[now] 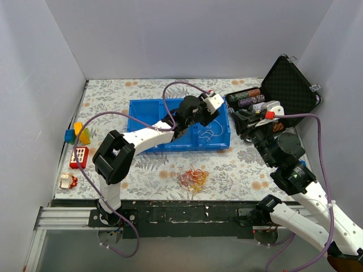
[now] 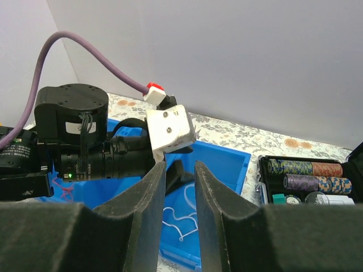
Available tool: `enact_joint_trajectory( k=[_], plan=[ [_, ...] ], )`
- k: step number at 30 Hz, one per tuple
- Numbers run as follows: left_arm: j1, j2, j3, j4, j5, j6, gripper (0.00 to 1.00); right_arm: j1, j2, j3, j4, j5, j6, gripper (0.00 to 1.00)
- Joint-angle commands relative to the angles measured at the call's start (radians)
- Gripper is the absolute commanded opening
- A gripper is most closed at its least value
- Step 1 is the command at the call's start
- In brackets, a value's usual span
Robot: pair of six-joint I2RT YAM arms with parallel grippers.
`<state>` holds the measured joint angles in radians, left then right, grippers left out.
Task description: Untangle the cables
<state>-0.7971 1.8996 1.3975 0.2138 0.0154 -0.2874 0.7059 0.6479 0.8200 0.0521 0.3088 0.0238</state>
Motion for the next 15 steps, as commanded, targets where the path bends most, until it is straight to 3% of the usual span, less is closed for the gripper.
enact_joint_trajectory(
  k=[1,8,11,15],
  plan=[
    [0.001,-0.051,0.054,-0.083,0.052,0.016,0.63,-0.006,0.001,0.005,0.037,0.016,0.01,0.35],
    [0.012,-0.177,0.005,-0.093,0.004,-0.093,0.8,-0.008,0.027,0.004,0.028,-0.048,0.015,0.37],
    [0.058,-0.295,-0.083,-0.119,0.125,-0.188,0.96,-0.008,0.065,0.008,-0.017,-0.166,0.028,0.43],
    [0.11,-0.46,-0.256,-0.192,0.321,-0.185,0.98,-0.008,0.117,-0.001,-0.051,-0.383,0.065,0.53]
  ],
)
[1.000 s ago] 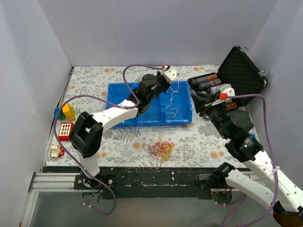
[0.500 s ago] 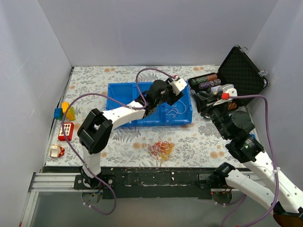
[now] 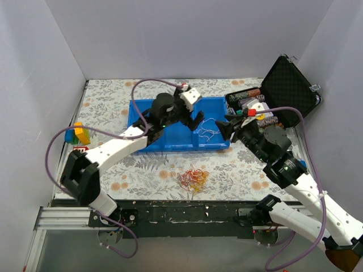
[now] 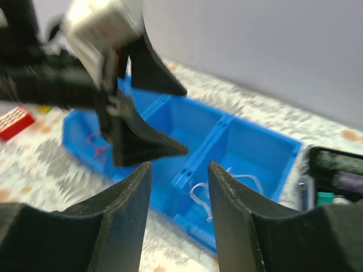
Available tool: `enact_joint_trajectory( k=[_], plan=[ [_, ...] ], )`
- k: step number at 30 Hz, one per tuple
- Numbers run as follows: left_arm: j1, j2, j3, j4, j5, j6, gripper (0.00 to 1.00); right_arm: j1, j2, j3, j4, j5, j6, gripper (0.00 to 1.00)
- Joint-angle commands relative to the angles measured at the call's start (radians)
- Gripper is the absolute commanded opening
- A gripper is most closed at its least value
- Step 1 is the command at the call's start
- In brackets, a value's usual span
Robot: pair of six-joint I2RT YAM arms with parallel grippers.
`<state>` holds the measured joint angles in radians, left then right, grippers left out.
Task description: Untangle the cables
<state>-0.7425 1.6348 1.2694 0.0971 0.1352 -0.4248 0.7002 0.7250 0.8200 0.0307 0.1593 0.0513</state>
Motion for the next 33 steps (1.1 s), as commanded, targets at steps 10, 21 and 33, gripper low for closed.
enact_joint_trajectory(
  k=[10,21,33],
  plan=[
    [0.089,-0.431,-0.482,-0.344,0.569,0.246,0.92,-0.005,0.142,-0.048,-0.086,-0.552,0.085,0.57],
    [0.054,-0.257,-0.464,-0.306,0.546,0.447,0.52,-0.014,0.12,-0.065,-0.095,-0.518,0.091,0.55],
    [-0.004,-0.144,-0.409,-0.386,0.534,0.638,0.51,-0.036,0.105,-0.068,-0.101,-0.509,0.096,0.52]
  ],
)
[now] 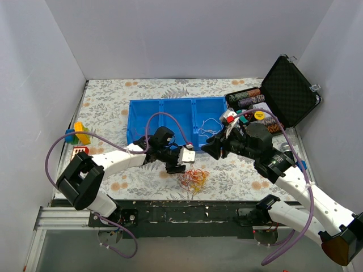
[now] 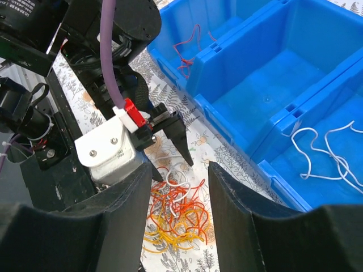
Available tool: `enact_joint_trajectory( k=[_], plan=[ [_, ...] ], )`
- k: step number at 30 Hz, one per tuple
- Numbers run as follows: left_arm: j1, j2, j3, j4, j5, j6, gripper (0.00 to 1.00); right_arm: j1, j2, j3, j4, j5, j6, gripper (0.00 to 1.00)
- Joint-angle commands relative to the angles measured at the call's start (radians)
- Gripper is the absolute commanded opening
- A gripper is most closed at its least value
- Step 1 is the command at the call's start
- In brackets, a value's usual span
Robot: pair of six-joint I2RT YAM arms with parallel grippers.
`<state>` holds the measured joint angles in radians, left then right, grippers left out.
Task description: Untangle the cables
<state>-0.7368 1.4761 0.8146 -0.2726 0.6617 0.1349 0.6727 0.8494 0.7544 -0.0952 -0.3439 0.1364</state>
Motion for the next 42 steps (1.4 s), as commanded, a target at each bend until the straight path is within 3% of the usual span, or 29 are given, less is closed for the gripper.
enact_joint_trajectory(
  k=[1,5,8,11,19,21,27,42],
  plan=[
    [-0.009,0.019,0.05,-0.014,0.006,0.086,0.48,-0.009,-0.019,-0.004,0.025,-0.009,0.009,0.52],
    [-0.009,0.023,0.063,-0.007,0.006,0.1,0.29,-0.01,-0.023,-0.013,0.023,-0.02,0.012,0.52],
    [-0.009,0.018,0.063,-0.007,-0.007,0.1,0.08,-0.012,-0.026,-0.026,0.025,-0.021,0.012,0.54],
    [-0.009,-0.005,0.064,-0.01,-0.017,0.086,0.0,-0.013,-0.033,-0.041,0.026,-0.006,0.011,0.59],
    [-0.009,-0.124,0.093,-0.017,-0.008,-0.052,0.0,-0.012,-0.073,-0.161,0.086,-0.032,0.008,0.74],
    [-0.009,-0.158,0.109,-0.019,0.001,-0.101,0.0,-0.012,-0.082,-0.207,0.153,-0.073,0.014,0.86],
    [-0.012,-0.221,0.159,-0.034,0.013,-0.207,0.0,-0.01,-0.121,-0.377,0.472,-0.142,0.058,0.89],
    [-0.073,-0.255,0.257,-0.073,0.007,-0.285,0.0,0.056,0.147,-0.362,0.775,-0.027,0.052,0.91]
  ],
)
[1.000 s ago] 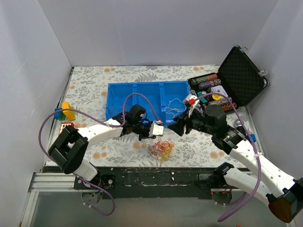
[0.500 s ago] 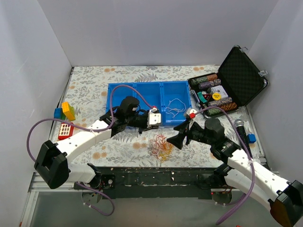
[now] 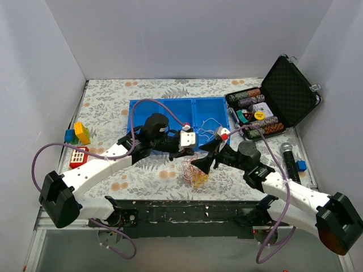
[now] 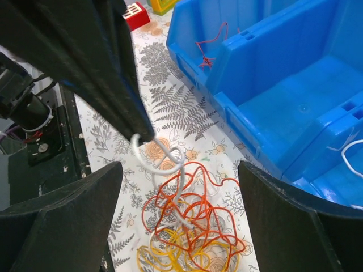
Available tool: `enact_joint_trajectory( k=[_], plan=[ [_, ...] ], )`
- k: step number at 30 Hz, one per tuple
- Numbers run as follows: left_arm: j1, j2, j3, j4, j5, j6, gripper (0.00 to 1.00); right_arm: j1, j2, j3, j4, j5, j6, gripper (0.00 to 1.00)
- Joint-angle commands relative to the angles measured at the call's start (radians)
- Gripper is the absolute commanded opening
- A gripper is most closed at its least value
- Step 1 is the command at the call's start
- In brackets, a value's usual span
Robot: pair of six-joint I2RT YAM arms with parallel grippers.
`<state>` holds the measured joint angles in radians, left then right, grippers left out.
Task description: Untangle the cables
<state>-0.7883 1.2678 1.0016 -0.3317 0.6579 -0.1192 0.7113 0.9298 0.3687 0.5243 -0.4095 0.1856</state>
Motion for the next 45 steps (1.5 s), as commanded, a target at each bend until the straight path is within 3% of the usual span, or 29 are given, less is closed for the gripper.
enact_joint_trajectory(
  k=[1,8,14,19,28,34,41,45],
  plan=[
    [-0.028,-0.048,0.083,-0.015,0.011,-0.04,0.0,0.023,0.084,0.019,0.172,0.046,0.005,0.91],
    [-0.069,-0.05,0.221,-0.027,0.019,-0.114,0.0,0.051,0.173,-0.014,0.298,0.061,0.052,0.78],
    [-0.084,-0.035,0.362,-0.027,0.02,-0.197,0.0,0.068,0.167,-0.08,0.295,-0.011,0.095,0.59],
    [-0.091,-0.007,0.48,-0.007,-0.007,-0.235,0.0,0.071,0.104,-0.177,0.244,0.015,0.087,0.46],
    [-0.092,0.07,0.709,0.045,-0.07,-0.203,0.0,0.073,0.081,-0.241,0.175,0.054,0.091,0.44],
    [-0.103,0.131,0.859,0.097,-0.098,-0.206,0.0,0.073,0.107,-0.241,0.152,0.055,0.091,0.36],
    [-0.123,0.196,1.031,0.206,-0.179,-0.181,0.0,0.074,0.156,-0.215,0.131,0.049,0.092,0.49],
    [-0.134,0.191,1.046,0.308,-0.201,-0.165,0.0,0.074,0.19,-0.197,0.12,0.049,0.094,0.53]
  ],
)
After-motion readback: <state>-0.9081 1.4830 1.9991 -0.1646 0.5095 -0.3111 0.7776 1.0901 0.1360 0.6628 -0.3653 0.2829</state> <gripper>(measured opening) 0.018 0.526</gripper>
